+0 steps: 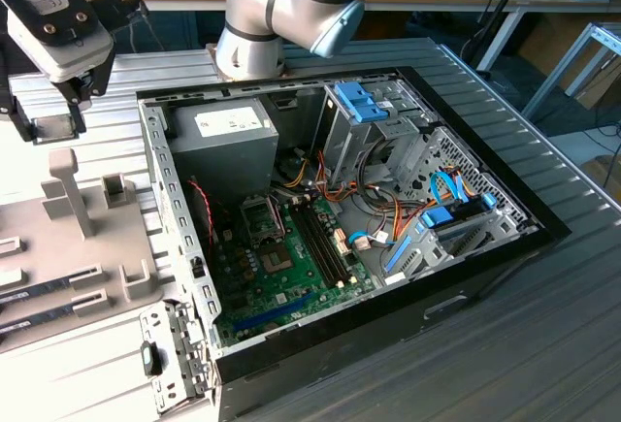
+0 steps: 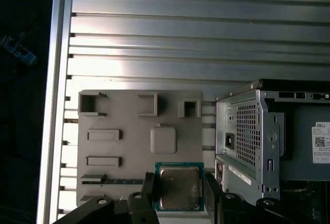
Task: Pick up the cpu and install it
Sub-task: 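Pick up the cpu and move it towards the insertion slot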
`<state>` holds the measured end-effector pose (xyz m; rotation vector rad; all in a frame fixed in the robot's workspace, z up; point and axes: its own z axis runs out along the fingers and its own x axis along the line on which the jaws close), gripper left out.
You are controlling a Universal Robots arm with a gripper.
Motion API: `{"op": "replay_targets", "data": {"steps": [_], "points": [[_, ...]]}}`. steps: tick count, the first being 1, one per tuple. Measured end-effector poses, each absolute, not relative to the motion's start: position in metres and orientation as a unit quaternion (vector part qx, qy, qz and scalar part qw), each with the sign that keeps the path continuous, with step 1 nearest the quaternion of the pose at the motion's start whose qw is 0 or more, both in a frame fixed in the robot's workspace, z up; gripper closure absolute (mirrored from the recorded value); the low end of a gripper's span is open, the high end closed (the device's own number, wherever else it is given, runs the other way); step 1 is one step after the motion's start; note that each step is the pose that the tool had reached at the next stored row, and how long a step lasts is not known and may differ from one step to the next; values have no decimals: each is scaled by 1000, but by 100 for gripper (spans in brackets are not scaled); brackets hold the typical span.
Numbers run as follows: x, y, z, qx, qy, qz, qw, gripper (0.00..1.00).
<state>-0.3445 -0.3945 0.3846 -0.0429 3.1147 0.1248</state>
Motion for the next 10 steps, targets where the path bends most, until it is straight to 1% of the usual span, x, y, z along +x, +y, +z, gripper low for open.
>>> {"op": "replay_targets", "data": {"steps": [10], "points": [[-336,-395,385,-14,999,40,12,53]]}}
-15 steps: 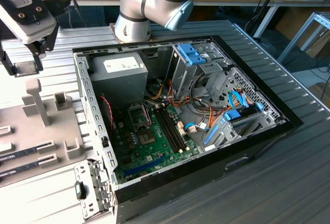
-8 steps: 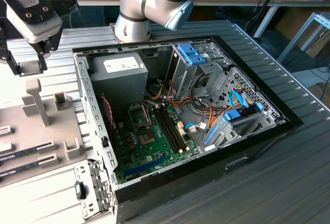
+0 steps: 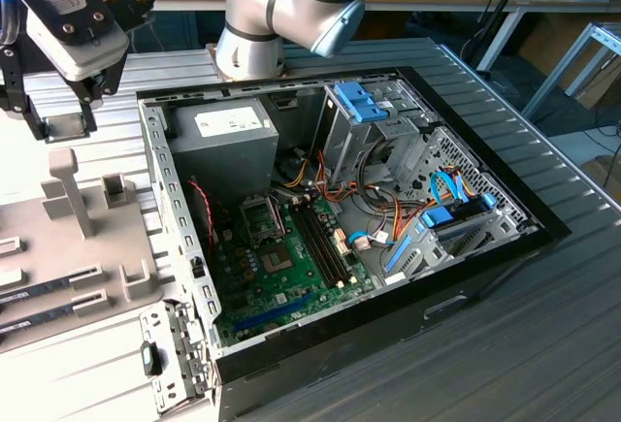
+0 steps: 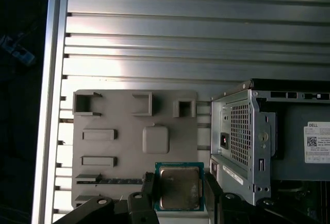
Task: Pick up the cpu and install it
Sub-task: 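Pick up the cpu and move it towards the insertion slot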
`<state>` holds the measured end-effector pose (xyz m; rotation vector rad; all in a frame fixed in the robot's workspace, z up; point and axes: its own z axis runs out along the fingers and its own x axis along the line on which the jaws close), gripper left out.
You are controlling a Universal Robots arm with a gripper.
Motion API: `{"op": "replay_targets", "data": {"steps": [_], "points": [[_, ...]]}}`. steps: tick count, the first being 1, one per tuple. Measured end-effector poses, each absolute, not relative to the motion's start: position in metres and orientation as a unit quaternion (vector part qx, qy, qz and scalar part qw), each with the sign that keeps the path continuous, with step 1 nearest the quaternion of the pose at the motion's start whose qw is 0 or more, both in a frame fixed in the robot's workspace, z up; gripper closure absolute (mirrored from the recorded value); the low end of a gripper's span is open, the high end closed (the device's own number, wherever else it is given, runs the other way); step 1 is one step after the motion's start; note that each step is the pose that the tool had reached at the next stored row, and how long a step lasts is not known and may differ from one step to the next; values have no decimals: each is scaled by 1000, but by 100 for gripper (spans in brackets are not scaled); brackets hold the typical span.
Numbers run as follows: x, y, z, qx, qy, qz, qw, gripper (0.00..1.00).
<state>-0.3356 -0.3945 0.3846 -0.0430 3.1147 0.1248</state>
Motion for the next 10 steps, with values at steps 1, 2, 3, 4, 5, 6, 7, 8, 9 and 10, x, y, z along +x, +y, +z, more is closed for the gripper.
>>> {"op": "replay_targets", "data": {"steps": [1,2,3,4,5,6,7,8,9,10], "points": [[-335,-395,385,-14,999,40,12,53],[-334,-395,385,-14,999,40,12,53],[-333,-395,385,-14,999,40,12,53],[-332,-395,385,-14,999,40,12,53],[-331,-395,385,-14,999,40,12,53],[-331,-395,385,-14,999,40,12,53],[-330,-395,385,-14,999,40,12,53],[-329,-395,385,-14,999,40,12,53],[-328,-395,385,-14,999,40,12,53],[-326,-395,385,-14,999,40,12,53]]}}
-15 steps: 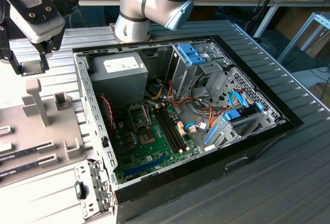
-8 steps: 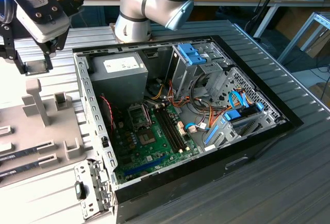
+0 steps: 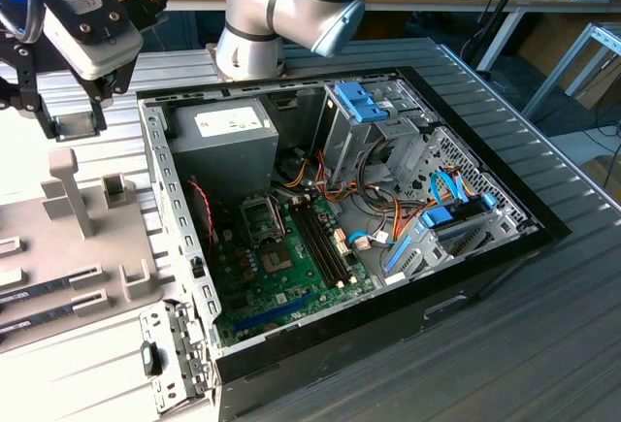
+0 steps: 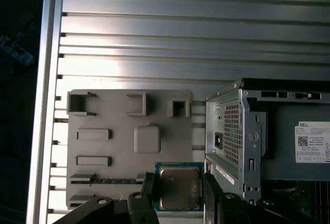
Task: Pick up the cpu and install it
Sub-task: 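Pick up the cpu and move it towards the insertion slot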
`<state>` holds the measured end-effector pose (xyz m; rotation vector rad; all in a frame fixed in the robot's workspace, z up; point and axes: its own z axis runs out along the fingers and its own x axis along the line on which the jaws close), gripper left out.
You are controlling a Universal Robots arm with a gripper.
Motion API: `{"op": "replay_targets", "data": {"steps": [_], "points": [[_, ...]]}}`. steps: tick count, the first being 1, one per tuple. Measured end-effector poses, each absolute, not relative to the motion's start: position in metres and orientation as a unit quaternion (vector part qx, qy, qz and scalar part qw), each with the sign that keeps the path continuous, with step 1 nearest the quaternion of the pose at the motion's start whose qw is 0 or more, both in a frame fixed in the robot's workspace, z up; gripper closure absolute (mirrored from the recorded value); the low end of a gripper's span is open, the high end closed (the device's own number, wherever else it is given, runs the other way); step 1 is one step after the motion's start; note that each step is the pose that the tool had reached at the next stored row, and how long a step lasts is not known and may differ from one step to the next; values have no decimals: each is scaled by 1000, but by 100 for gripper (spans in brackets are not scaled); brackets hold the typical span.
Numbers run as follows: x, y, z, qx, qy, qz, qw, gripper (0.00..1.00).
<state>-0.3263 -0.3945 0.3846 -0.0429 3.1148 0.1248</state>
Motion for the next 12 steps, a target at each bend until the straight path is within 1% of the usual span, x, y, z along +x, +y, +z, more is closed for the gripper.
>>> {"op": "replay_targets", "data": {"steps": [12], "points": [[-314,-395,384,-14,999,40,12,53]]}}
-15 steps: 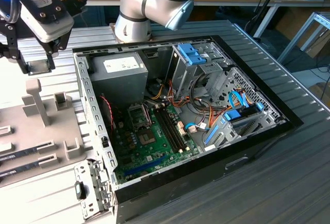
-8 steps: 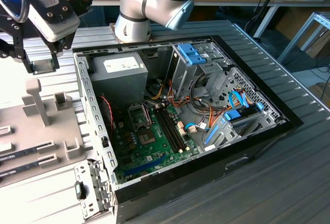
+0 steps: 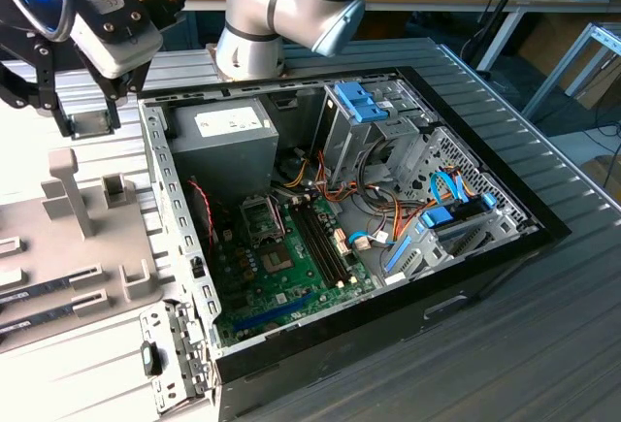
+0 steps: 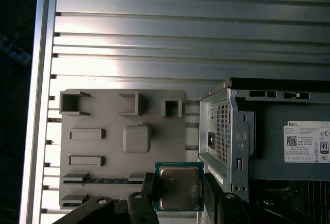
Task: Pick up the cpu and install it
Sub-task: 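Pick up the cpu and move it towards the insertion slot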
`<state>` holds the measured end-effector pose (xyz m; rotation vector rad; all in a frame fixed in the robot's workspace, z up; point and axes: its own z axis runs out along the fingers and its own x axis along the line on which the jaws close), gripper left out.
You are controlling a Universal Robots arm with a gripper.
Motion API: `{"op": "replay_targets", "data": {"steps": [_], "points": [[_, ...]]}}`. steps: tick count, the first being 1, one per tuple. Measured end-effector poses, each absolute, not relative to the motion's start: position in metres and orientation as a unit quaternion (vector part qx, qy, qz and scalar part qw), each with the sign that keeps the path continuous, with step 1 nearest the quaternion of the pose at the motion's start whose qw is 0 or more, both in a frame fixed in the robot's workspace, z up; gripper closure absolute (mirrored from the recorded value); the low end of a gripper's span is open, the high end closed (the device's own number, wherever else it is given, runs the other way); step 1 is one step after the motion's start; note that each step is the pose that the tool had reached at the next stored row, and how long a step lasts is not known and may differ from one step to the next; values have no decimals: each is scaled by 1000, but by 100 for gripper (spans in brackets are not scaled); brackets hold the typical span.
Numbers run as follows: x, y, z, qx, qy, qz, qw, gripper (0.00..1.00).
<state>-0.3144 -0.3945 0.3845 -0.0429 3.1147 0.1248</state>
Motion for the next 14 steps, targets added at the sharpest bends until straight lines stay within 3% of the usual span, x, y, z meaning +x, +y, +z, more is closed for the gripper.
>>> {"op": "replay_targets", "data": {"steps": [14], "points": [[-296,-395,384,-14,999,40,12,53]]}}
